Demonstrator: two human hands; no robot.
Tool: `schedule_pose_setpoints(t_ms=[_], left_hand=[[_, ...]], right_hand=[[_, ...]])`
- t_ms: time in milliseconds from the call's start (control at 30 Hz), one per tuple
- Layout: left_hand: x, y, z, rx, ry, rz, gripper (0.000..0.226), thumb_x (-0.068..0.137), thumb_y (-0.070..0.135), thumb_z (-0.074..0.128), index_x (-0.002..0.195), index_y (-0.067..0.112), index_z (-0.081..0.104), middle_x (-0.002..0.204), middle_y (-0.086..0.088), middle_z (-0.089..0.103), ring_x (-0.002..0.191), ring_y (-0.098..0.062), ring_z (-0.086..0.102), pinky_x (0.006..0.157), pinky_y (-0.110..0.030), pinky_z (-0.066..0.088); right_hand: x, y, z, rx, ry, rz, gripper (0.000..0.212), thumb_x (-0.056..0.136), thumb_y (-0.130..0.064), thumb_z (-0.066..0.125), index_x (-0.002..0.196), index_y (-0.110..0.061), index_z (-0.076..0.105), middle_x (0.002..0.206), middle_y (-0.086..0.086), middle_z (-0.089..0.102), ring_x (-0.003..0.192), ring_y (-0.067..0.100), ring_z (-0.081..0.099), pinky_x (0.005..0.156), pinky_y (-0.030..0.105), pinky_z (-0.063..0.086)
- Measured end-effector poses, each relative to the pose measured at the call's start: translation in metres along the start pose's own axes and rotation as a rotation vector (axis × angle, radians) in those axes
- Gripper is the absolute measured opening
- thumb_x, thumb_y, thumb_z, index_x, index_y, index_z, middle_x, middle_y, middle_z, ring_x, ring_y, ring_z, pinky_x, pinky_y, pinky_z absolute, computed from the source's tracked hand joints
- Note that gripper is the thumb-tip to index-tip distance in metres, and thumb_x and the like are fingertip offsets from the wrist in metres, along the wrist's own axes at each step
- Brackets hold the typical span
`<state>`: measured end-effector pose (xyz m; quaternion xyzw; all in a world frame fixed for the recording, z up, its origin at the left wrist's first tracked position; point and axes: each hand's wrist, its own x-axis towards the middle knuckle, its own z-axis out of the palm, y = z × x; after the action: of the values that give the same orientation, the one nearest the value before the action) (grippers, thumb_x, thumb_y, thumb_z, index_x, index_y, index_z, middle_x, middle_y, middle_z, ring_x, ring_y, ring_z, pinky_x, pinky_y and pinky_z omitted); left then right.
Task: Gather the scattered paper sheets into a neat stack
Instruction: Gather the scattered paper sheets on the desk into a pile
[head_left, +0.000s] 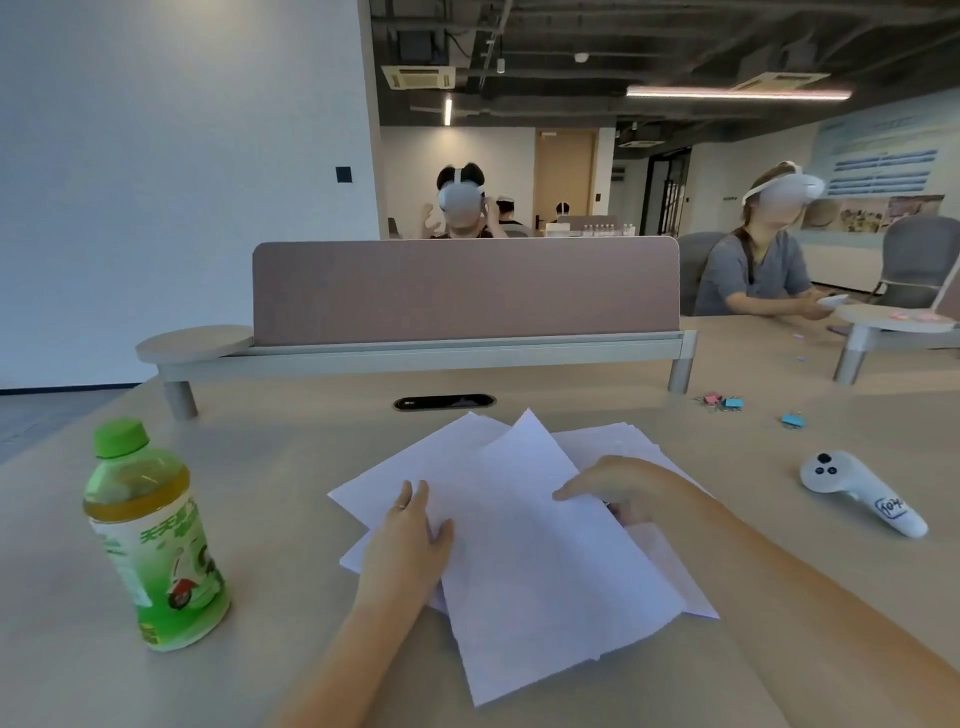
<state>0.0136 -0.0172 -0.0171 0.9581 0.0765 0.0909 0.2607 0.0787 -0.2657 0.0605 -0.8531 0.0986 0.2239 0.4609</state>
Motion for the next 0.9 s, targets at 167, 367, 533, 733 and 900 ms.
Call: schedule_pose_setpoints(t_ms=[167, 367, 533, 733, 900], left_hand=[[0.002, -0.006, -0.023, -0.228, 0.154, -0.045, 0.054, 0.104, 0.037, 0.054, 0.156, 0.024, 0.049, 0.140, -0.009, 0.070, 0.121, -0.024, 0.067, 0.093, -0.032, 0.049], [0.038, -0.041, -0.033, 0.242, -0.056, -0.138, 0.065, 0.103, 0.063, 0.024, 0.138, 0.023, 0.062, 0.144, -0.004, 0.065, 0.145, -0.029, 0.044, 0.121, -0.046, 0.023], [0.021, -0.028, -0.032, 0.262, -0.020, -0.057, 0.057, 0.103, 0.062, 0.029, 0.078, 0.020, 0.059, 0.102, 0.001, 0.074, 0.111, -0.023, 0.065, 0.102, -0.034, 0.044], [-0.003, -0.001, -0.029, 0.347, -0.007, 0.029, 0.056, 0.104, 0.057, 0.036, 0.059, 0.023, 0.038, 0.085, 0.002, 0.056, 0.095, -0.024, 0.061, 0.091, -0.031, 0.043], [-0.003, 0.004, -0.029, 0.369, 0.061, 0.086, 0.059, 0.103, 0.056, 0.039, 0.057, 0.020, 0.041, 0.067, 0.006, 0.049, 0.072, -0.022, 0.051, 0.072, -0.030, 0.040]], right_hand=[[0.011, 0.010, -0.003, 0.038, 0.142, 0.007, 0.017, 0.083, 0.003, 0.064, 0.075, -0.007, 0.053, 0.073, 0.013, 0.054, 0.062, 0.024, 0.054, 0.050, 0.018, 0.042], [0.040, 0.024, 0.014, 0.302, 0.243, -0.086, 0.047, 0.066, -0.004, 0.071, 0.107, 0.017, 0.069, 0.099, 0.029, 0.073, 0.091, 0.042, 0.073, 0.078, 0.039, 0.055], [0.030, -0.001, 0.035, 0.295, 0.192, -0.110, 0.055, 0.065, -0.024, 0.079, 0.112, 0.000, 0.065, 0.113, 0.019, 0.072, 0.103, 0.037, 0.071, 0.089, 0.044, 0.059], [0.036, -0.010, 0.032, 0.190, 0.237, -0.102, 0.037, 0.081, -0.021, 0.077, 0.108, 0.000, 0.063, 0.104, 0.016, 0.067, 0.087, 0.030, 0.061, 0.076, 0.032, 0.045], [0.037, -0.010, 0.027, 0.143, 0.253, -0.090, 0.032, 0.080, -0.013, 0.076, 0.104, 0.001, 0.061, 0.105, 0.018, 0.070, 0.096, 0.034, 0.070, 0.085, 0.038, 0.054]])
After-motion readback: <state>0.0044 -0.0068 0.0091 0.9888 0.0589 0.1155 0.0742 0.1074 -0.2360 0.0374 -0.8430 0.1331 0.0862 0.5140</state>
